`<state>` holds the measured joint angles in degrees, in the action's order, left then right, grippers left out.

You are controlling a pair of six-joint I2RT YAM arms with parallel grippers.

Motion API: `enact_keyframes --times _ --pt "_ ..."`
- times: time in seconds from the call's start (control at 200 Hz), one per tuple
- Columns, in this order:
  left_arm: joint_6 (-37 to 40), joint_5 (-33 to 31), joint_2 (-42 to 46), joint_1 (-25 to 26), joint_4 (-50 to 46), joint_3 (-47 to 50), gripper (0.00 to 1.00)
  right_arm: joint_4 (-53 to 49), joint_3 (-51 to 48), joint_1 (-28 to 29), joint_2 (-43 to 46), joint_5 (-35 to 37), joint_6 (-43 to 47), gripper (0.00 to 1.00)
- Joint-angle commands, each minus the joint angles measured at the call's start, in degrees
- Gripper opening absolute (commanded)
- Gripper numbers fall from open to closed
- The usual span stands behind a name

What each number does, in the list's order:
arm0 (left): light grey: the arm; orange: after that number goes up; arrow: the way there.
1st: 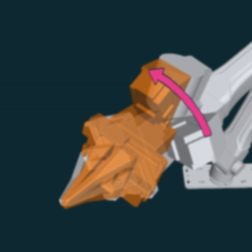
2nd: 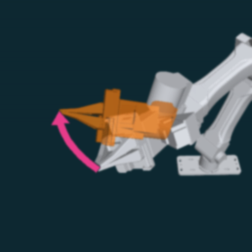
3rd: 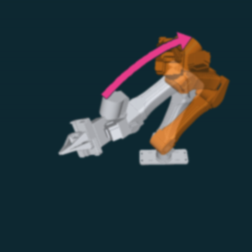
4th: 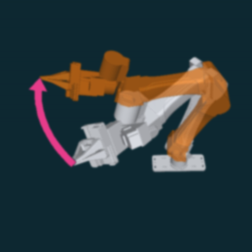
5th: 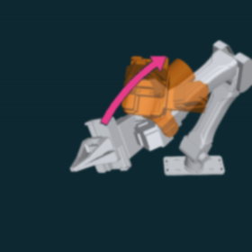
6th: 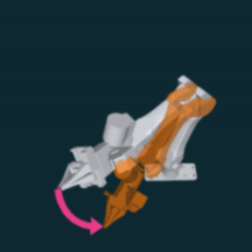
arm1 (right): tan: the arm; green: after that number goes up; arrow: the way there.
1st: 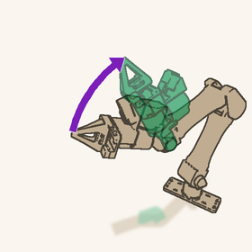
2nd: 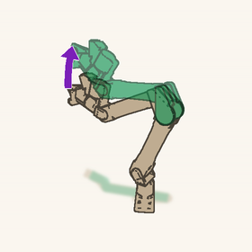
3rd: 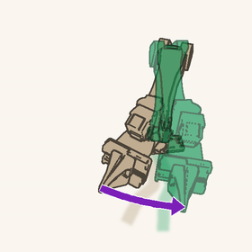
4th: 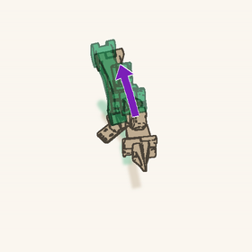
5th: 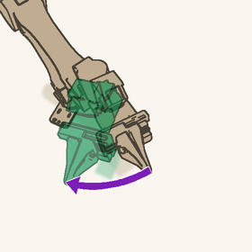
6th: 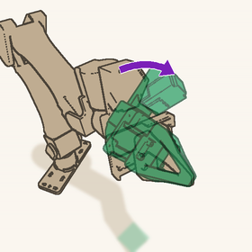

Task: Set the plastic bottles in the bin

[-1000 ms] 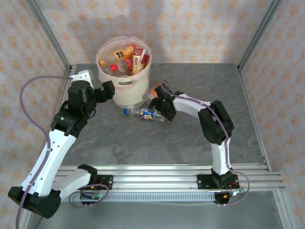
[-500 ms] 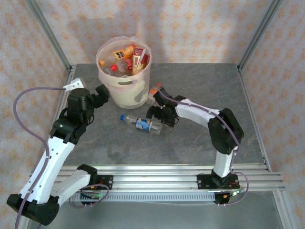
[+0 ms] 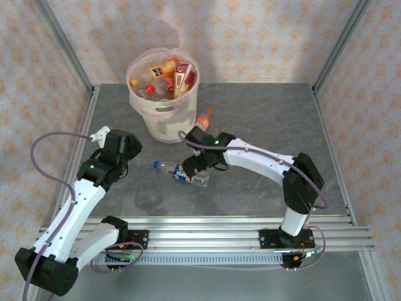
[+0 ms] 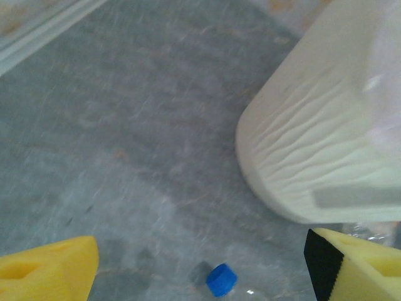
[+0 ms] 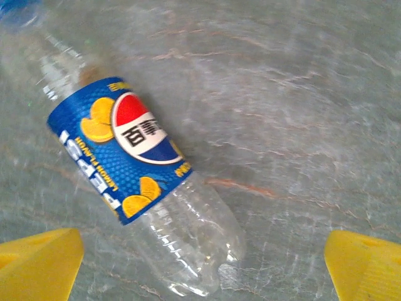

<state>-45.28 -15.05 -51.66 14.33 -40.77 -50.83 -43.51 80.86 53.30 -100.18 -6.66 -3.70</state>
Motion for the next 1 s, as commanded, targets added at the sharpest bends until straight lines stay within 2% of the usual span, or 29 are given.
enact_keyframes --times 0.0,0.36,0.58,0.766,0.996 --pt "-4.2 -2.2 0.8 -1.6 -2.6 0.5 0.87 -2.1 1.9 2.0 -2.4 6.1 8.4 0.99" --pt "-4.4 -8.2 4.6 -3.7 -4.1 0.9 0.89 -2.3 7.3 2.6 -14.0 -0.7 12.5 1.0" --pt "-3.9 -10.3 6.9 -3.8 -5.0 0.4 0.89 -3.5 9.6 3.0 -18.6 -4.2 12.6 0.91" --pt "-3.3 -10.9 7.4 -3.9 -5.1 0.0 0.89 -2.1 10.6 3.1 -19.8 -4.4 12.8 0.89" --pt "-3.1 -10.8 7.6 -3.9 -5.0 -0.4 0.89 -0.7 13.6 3.1 -22.8 -0.4 11.5 0.91"
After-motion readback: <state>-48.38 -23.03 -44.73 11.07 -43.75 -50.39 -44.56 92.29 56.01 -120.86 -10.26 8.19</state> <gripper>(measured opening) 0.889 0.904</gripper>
